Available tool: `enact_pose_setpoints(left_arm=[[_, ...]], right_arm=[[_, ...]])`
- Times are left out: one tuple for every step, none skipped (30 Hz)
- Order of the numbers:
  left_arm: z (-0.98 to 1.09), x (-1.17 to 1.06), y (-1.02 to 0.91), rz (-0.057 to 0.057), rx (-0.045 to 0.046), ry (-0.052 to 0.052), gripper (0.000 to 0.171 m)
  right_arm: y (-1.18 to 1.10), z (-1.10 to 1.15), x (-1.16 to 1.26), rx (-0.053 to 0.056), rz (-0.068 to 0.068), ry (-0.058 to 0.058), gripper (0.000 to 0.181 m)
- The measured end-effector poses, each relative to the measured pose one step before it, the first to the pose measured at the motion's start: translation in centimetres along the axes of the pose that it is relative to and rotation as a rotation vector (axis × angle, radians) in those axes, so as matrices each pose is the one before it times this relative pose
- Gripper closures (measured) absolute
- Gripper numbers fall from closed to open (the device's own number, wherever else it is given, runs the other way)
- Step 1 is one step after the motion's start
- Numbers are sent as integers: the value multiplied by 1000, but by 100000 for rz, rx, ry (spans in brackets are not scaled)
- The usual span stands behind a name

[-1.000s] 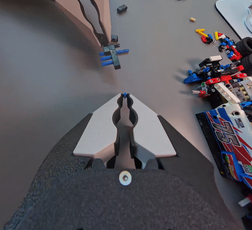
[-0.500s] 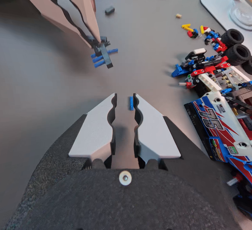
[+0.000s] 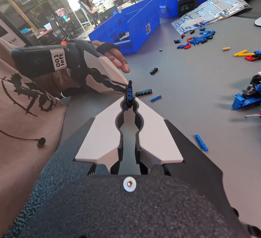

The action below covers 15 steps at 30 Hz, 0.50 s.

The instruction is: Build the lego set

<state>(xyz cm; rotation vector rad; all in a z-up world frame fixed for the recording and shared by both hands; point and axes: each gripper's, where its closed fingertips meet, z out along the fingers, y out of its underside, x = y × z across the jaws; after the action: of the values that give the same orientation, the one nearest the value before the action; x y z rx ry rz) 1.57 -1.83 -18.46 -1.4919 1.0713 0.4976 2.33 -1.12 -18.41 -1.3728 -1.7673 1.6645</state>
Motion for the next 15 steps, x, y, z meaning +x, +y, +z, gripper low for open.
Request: enact_pose_setpoints(left_arm=[[-163,-261,-378,-11809,4862,1654,160],[-196,-302,-475,-15121,5248,3428,149],[-196,-298,-484,-17748,4573,4932,138],[-212,-228,-688,-18516,5233,5764,133],[-227,86,-791,-16295,5710,6992,133],[-151,259,-670,-12765,4903,6345,136],[-92,353,-505,-8583,3951,5156,139],[-18,348,-428,-4888,3308,3457,143],[45,279,-324,-2146,2303,1681,147],[108,239,-268,-1018,1685,802,152],[129,169,-200,-818,1249,250,155],[140,98,-92,-640,692,14,159],[121,103,19,-177,31,99,163],[2,225,-134,115,969,1104,165],[-76,131,-193,-259,1007,787,166]], right_arm=[[-242,-96,-241,1327,-3489,-63,176],[-334,-123,-204,1726,-4773,626,176],[-520,-180,-436,2785,-5441,-664,176],[-786,-216,-548,4342,-4572,-1282,176],[-898,-193,-430,5202,-3062,-824,176],[-733,-120,-308,4198,-1881,-584,176],[-555,-60,-217,3363,-1510,-443,176],[-448,-25,-183,2975,-1311,-350,176],[-358,-7,-124,2708,-772,-234,176],[-255,28,-162,2328,-31,-665,177],[-85,83,-301,1398,451,-1801,177],[22,124,-257,700,367,-1383,177],[11,154,-134,856,-257,-301,177],[-4,152,-146,820,-178,-336,177],[-114,89,-134,1453,412,-713,177]])
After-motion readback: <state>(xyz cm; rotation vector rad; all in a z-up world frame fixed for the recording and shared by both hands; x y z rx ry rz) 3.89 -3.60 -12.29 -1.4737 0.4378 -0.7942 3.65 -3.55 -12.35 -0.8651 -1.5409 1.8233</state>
